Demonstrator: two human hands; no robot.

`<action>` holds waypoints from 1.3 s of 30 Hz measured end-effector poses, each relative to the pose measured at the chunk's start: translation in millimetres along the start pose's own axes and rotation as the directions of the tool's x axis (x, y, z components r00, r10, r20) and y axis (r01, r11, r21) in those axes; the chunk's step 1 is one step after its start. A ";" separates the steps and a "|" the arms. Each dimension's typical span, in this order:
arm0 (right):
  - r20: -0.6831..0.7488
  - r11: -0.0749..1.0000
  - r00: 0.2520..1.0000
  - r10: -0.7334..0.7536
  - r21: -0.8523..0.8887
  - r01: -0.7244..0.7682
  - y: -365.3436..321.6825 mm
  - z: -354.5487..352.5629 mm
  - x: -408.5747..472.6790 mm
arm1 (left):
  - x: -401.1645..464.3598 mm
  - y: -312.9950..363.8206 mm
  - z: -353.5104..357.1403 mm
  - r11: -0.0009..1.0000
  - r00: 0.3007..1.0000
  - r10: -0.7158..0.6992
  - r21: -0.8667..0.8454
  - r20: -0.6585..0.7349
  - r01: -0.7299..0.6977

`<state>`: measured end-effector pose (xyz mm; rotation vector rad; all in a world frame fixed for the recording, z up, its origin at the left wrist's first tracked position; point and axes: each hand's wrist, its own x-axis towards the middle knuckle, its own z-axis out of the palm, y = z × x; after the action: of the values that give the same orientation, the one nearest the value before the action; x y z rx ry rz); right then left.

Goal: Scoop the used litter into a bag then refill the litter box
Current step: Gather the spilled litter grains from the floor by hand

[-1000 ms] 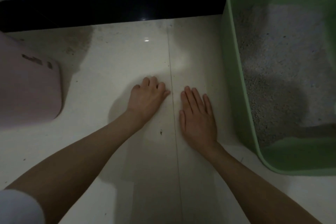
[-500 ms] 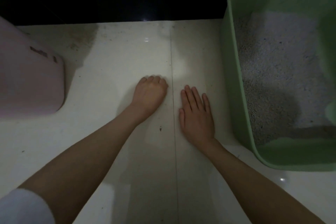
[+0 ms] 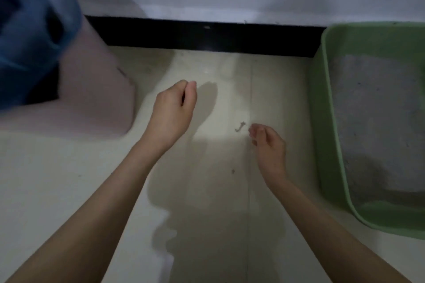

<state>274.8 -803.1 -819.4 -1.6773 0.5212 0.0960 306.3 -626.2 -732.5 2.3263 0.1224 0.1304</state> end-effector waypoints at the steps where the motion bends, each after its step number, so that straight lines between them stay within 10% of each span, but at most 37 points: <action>1: 0.029 1.000 1.000 -0.005 0.000 0.005 -2.4 5.2 -4.1 | 3.1 8.1 -18.1 0.998 0.998 0.042 0.039 -0.041 -0.040; 7: 0.273 0.997 0.961 -0.038 -0.051 0.054 -54.9 39.2 -19.3 | -1.5 47.1 -115.0 0.950 0.919 0.280 0.218 -0.276 -0.224; 16: 0.368 0.929 0.914 -0.168 -0.250 0.272 -98.9 36.5 -36.9 | 2.0 -9.4 -214.1 0.764 0.948 0.054 0.624 -0.314 0.163; 22: 0.316 0.938 0.943 -0.105 -0.282 0.199 -109.3 20.7 -41.1 | 0.9 -4.2 -205.8 0.781 0.908 0.161 0.612 -0.388 0.123; 26: 0.286 0.892 0.954 -0.089 -0.403 0.204 -118.0 6.1 -13.9 | -10.6 28.7 -165.9 0.910 0.797 0.367 0.364 -0.480 -0.200; 29: 0.304 0.942 0.952 0.023 -0.325 0.081 -119.5 -3.9 13.7 | -24.9 41.6 -98.7 0.921 0.842 0.233 -0.166 -0.487 -0.351; 32: 0.328 0.972 0.923 0.201 0.050 -0.230 -106.5 -9.4 26.5 | -37.3 27.8 -19.4 0.775 0.957 -0.140 -0.630 -0.256 -0.055; 35: 0.208 0.911 0.959 0.193 0.324 -0.254 -67.9 -8.5 36.9 | -41.9 -1.6 40.0 0.535 0.900 -0.436 -0.810 -0.021 0.241; 39: 0.082 0.922 0.990 0.112 0.364 -0.134 -18.9 3.1 37.9 | -43.3 -23.4 93.9 0.475 0.888 -0.455 -0.828 0.061 0.300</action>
<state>316.7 -809.2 -816.0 -1.2693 0.5616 0.1306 274.7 -683.0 -816.3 1.2734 0.5489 0.1223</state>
